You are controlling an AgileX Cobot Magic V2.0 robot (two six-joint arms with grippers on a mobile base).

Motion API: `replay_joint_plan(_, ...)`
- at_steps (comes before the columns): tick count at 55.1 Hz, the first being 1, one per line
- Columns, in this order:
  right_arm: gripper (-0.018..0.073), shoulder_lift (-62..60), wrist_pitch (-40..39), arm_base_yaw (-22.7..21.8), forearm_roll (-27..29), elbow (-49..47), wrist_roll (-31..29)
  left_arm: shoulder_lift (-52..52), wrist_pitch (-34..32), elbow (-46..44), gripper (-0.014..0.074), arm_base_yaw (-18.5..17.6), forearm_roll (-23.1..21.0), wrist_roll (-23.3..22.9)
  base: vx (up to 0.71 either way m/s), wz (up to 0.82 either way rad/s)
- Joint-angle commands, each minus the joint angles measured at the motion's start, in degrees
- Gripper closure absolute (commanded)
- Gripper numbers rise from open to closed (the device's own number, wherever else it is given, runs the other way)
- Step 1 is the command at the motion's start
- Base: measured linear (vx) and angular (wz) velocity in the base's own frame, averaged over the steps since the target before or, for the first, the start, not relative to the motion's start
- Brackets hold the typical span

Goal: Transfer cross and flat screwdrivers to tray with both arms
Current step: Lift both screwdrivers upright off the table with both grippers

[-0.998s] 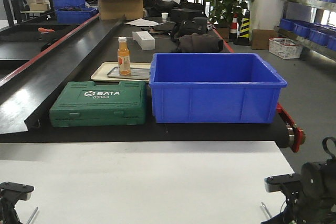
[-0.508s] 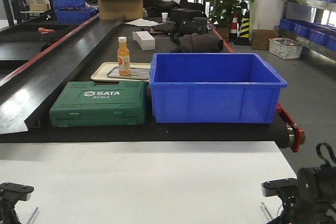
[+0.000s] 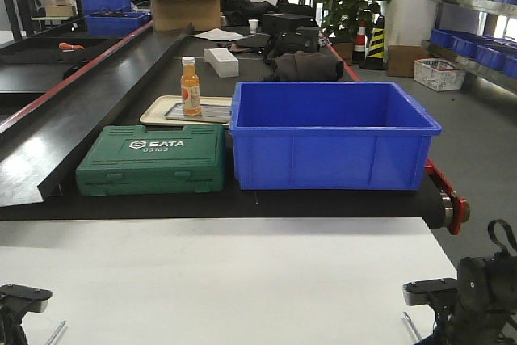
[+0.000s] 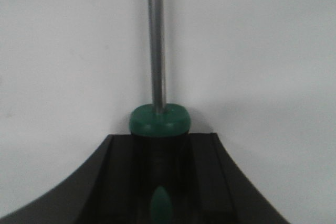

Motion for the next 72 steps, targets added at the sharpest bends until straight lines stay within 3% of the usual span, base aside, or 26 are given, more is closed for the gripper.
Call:
replay_joint_plan(1,0.0574,-2.17,0.54,-0.32,0.02,-1.06,-0.58,-2.98,-0.19,-1.35,0.0606,-0.10,-1.93,-0.17,0.00,0.00)
replay_joint_plan(20,0.0570,-6.65,0.03,-0.21,3.57,-1.41,-2.38,-8.14,-5.34,-1.35,0.0600,-0.22,-9.29,-0.07,0.00,0.00)
replay_joint_plan(30,0.0568,-13.96,-1.04,-0.19,6.87,-1.41,-4.11,-15.33,-7.13,-1.35,0.0597,-0.22,-13.80,3.39,0.00,0.00)
replay_joint_plan(41,0.0568,-24.19,-1.05,-0.19,14.27,-1.41,-9.65,-24.93,-7.12,-1.35,0.0596,-1.33,-22.93,9.39,0.00,0.00)
replay_joint_plan(51,0.0568,-33.46,-2.59,-0.15,22.61,-1.41,-14.38,-33.86,-9.72,-1.35,0.0596,-5.48,-32.60,15.37,0.00,0.00)
replay_joint_plan(61,0.0568,-40.79,-4.17,5.96,23.81,-1.41,-19.04,-40.12,-12.17,-1.35,0.0596,-9.97,-40.85,18.91,0.00,0.00)
replay_joint_plan(72,0.0568,-46.09,-10.50,12.23,23.56,-1.46,-14.23,-44.63,-14.78,-1.35,0.0596,-12.26,-41.25,18.91,0.00,0.00)
